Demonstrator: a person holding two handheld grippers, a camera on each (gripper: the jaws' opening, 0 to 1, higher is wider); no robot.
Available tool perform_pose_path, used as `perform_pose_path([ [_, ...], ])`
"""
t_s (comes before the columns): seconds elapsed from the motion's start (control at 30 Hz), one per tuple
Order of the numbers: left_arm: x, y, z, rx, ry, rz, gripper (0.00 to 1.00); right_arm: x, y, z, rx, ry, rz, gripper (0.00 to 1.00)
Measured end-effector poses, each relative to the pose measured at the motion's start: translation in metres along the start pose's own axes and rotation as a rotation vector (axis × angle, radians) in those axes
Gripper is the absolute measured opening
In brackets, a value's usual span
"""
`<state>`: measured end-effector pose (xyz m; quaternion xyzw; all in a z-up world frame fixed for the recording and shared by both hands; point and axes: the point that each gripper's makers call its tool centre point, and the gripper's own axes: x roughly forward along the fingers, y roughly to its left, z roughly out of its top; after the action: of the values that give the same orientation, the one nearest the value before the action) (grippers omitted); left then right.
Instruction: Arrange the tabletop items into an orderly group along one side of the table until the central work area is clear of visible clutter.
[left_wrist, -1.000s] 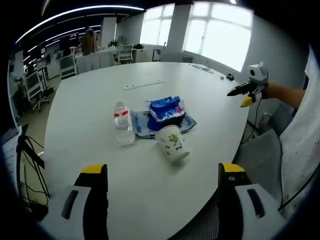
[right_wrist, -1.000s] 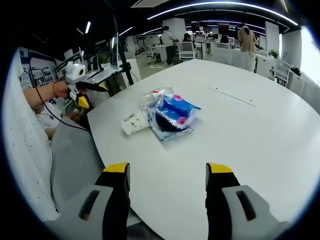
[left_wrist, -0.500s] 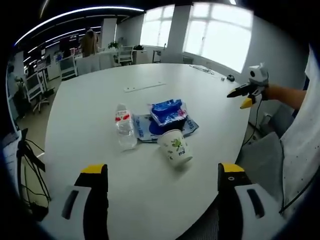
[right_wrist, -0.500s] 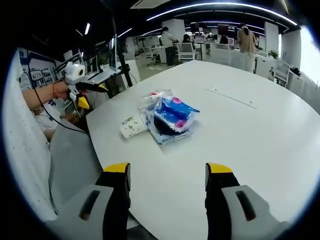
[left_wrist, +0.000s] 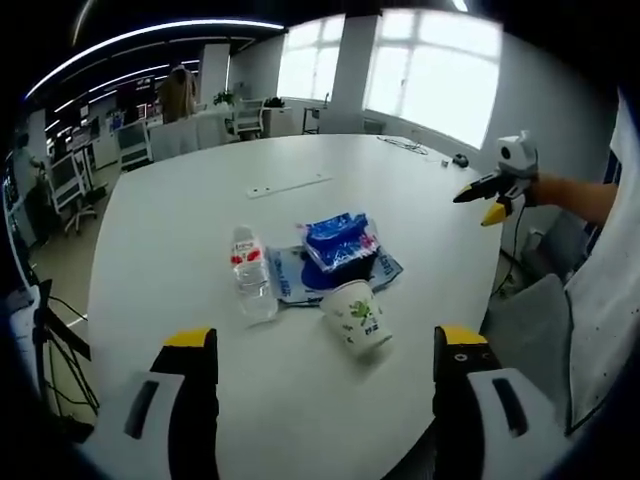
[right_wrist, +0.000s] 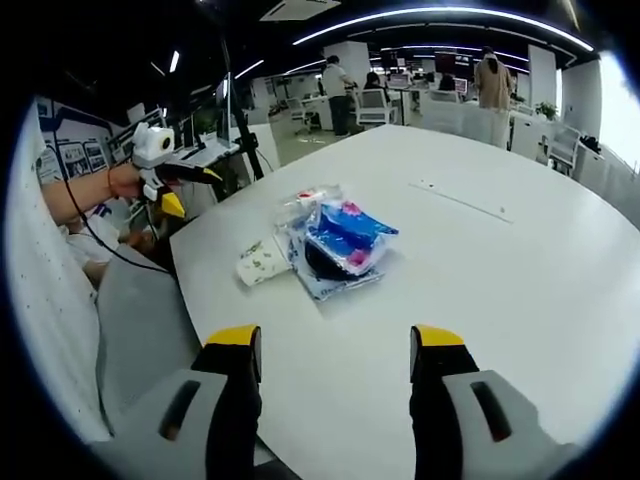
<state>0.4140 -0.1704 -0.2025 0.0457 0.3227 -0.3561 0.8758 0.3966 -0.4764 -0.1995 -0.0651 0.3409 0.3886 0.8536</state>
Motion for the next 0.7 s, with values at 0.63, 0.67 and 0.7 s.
perform_pose_path([
  [0.63,0.024,0.007,0.036,0.014,-0.05,-0.015,0.91,0.018,-0.018,0.027,0.0,-0.044,-0.019,0.58],
  [0.67,0.025,0.006,0.037,0.016,-0.052,-0.017,0.91,0.019,-0.018,0.028,0.001,-0.045,-0.021,0.57],
  [0.7,0.027,0.006,0.039,0.019,-0.053,-0.019,0.91,0.02,-0.019,0.028,0.002,-0.046,-0.023,0.57],
])
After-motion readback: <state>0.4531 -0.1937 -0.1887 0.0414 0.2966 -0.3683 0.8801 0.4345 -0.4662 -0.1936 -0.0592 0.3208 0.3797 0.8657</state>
